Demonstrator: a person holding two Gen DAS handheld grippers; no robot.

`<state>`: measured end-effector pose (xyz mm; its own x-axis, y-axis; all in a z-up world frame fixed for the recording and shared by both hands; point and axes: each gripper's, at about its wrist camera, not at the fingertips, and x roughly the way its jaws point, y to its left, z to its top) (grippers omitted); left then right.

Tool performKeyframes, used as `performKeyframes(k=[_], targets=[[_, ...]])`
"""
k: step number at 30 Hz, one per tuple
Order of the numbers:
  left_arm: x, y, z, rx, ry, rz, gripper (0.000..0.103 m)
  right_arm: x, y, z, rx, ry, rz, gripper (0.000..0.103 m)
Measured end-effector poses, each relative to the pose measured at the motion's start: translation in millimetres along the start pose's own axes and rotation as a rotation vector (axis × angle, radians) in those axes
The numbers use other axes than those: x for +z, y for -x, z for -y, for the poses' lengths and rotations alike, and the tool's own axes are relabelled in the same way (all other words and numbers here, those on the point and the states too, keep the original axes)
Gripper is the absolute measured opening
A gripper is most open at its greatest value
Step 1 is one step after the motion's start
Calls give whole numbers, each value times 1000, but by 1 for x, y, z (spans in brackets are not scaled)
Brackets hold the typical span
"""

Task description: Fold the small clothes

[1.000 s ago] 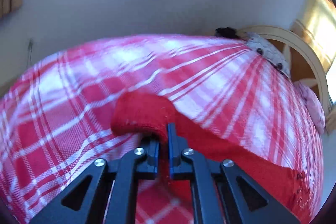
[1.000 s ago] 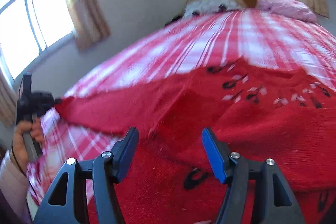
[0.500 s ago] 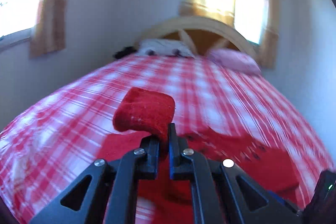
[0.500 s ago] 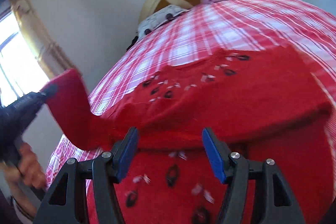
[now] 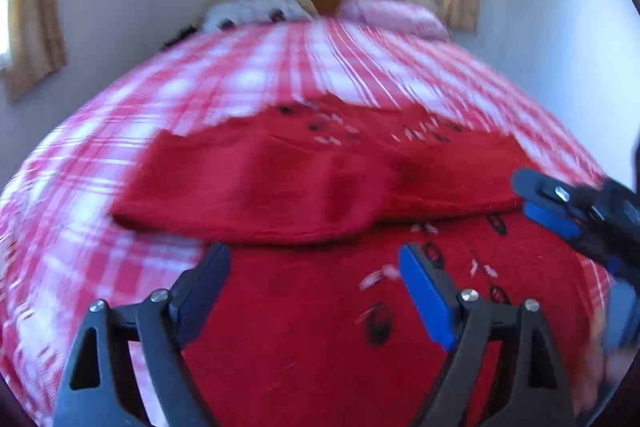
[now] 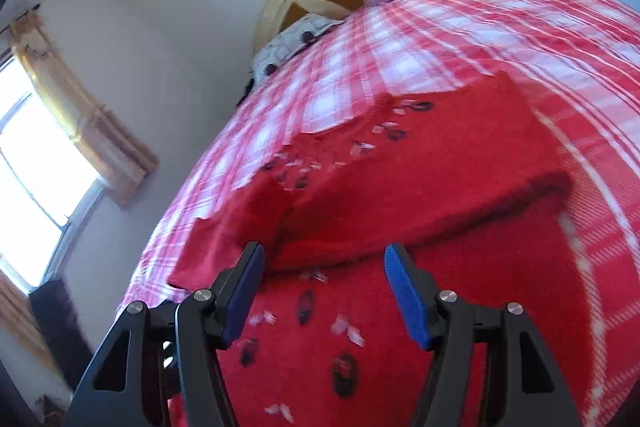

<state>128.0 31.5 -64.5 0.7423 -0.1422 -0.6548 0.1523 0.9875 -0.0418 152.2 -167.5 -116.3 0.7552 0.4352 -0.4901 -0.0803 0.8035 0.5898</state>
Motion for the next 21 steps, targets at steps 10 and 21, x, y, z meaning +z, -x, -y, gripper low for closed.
performKeyframes(k=[10,21], targets=[[-9,31,-105,163,256,51,89,9,-99,-30,-115,59,-157,65],[-31,23,-139,161,390,-7,89,7,-98,-71,-188,349,-148,11]])
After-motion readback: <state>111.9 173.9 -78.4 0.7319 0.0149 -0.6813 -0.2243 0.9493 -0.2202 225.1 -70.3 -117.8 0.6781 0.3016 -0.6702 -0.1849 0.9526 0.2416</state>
